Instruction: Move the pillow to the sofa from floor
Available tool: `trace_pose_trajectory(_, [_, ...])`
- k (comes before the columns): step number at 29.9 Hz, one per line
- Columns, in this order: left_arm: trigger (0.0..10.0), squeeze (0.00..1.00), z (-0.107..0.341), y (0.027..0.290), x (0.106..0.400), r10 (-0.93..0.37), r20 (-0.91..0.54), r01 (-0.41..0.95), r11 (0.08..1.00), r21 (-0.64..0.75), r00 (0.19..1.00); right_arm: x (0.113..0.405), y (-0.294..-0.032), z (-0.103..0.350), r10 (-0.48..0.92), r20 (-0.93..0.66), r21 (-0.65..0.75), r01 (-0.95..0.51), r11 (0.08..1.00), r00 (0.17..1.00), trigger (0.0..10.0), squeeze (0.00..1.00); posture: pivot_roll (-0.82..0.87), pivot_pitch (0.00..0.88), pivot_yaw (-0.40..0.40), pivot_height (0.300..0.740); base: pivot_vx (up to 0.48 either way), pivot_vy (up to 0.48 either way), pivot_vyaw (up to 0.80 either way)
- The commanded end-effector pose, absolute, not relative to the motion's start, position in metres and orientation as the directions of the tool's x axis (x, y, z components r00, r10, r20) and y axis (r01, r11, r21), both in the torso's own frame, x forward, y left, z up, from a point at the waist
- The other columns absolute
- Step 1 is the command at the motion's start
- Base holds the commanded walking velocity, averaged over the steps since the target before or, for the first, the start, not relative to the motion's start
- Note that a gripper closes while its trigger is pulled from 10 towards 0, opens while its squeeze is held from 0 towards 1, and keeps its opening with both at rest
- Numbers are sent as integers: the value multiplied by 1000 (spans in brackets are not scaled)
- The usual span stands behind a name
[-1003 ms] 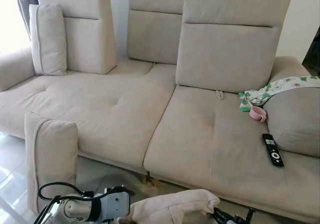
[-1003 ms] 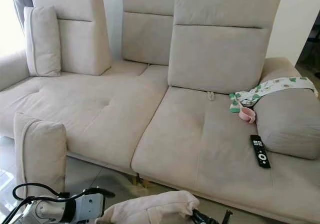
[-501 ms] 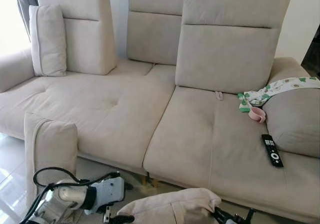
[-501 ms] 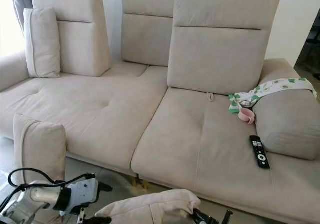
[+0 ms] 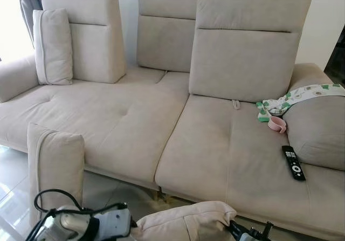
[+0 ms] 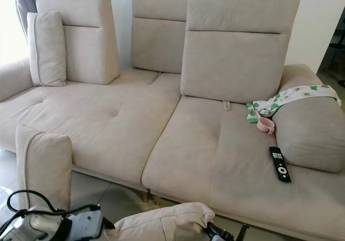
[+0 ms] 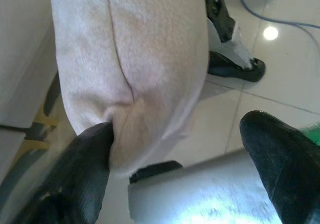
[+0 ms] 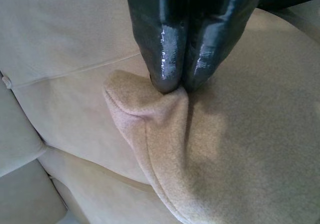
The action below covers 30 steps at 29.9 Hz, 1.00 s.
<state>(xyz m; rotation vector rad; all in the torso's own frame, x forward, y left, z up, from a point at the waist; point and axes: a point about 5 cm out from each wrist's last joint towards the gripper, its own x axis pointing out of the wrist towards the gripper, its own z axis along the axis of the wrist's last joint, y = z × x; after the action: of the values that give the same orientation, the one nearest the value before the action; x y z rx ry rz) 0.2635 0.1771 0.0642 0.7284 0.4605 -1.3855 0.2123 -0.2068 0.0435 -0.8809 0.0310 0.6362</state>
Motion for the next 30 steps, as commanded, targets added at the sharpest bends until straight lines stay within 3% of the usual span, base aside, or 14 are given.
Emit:
trace_pose_trajectory(1, [10000,0,56,174,260,-704,-694,982,23,187,149,210,-202,40,516,-295,-702,-549,454,804,0,0,137,25,29,523,0,0,0])
trace_pose_trajectory(9, [10000,0,68,157,278,-757,-582,947,157,280,298,211,-200,41,524,-289,-703,-549,451,801,0,0,138,25,28,523,0,0,0])
trace_pose_trajectory(14, [9490,0,71,151,277,-787,-545,951,171,258,289,213,-198,42,526,-274,-702,-542,463,805,0,0,139,23,29,523,0,0,0])
trace_pose_trajectory(15, [3725,0,70,149,274,-792,-544,955,162,247,275,214,-197,42,526,-268,-700,-538,470,807,0,0,140,23,29,523,0,0,0])
trace_pose_trajectory(16, [3725,0,70,149,274,-792,-544,955,162,247,275,214,-197,42,526,-268,-700,-538,470,807,0,0,140,23,29,523,0,0,0])
trace_pose_trajectory(17, [0,0,69,149,272,-795,-545,958,156,241,267,214,-196,42,526,-263,-699,-536,474,809,0,0,140,23,29,523,0,0,0])
trace_pose_trajectory(21, [0,0,65,151,269,-782,-570,962,139,236,253,215,-196,42,523,-259,-695,-532,483,812,0,0,141,23,28,523,0,0,0])
trace_pose_trajectory(22, [2549,0,64,153,268,-772,-585,963,132,233,248,215,-196,42,522,-259,-695,-532,484,812,0,0,141,23,28,523,0,0,0])
trace_pose_trajectory(24, [2549,0,63,154,267,-766,-595,965,128,231,244,215,-196,42,522,-259,-694,-532,484,813,0,0,141,23,28,523,0,0,0])
trace_pose_trajectory(25, [3451,0,61,156,267,-756,-609,966,123,229,241,215,-196,42,523,-258,-694,-532,484,812,0,0,141,25,27,523,0,0,0])
trace_pose_trajectory(27, [3843,0,60,157,266,-747,-619,966,121,230,241,215,-196,43,524,-257,-695,-532,485,812,0,0,141,25,27,523,0,0,0])
trace_pose_trajectory(28, [8549,0,59,158,267,-737,-628,964,126,233,248,215,-196,43,524,-255,-695,-531,485,813,0,0,141,24,26,523,0,0,0])
trace_pose_trajectory(29, [10000,0,57,158,267,-728,-636,963,131,235,254,216,-195,45,526,-251,-696,-529,486,813,0,0,140,23,25,523,0,0,0])
trace_pose_trajectory(30, [10000,0,57,158,267,-728,-636,963,131,235,254,216,-195,45,526,-251,-696,-529,486,813,0,0,140,23,25,523,0,0,0])
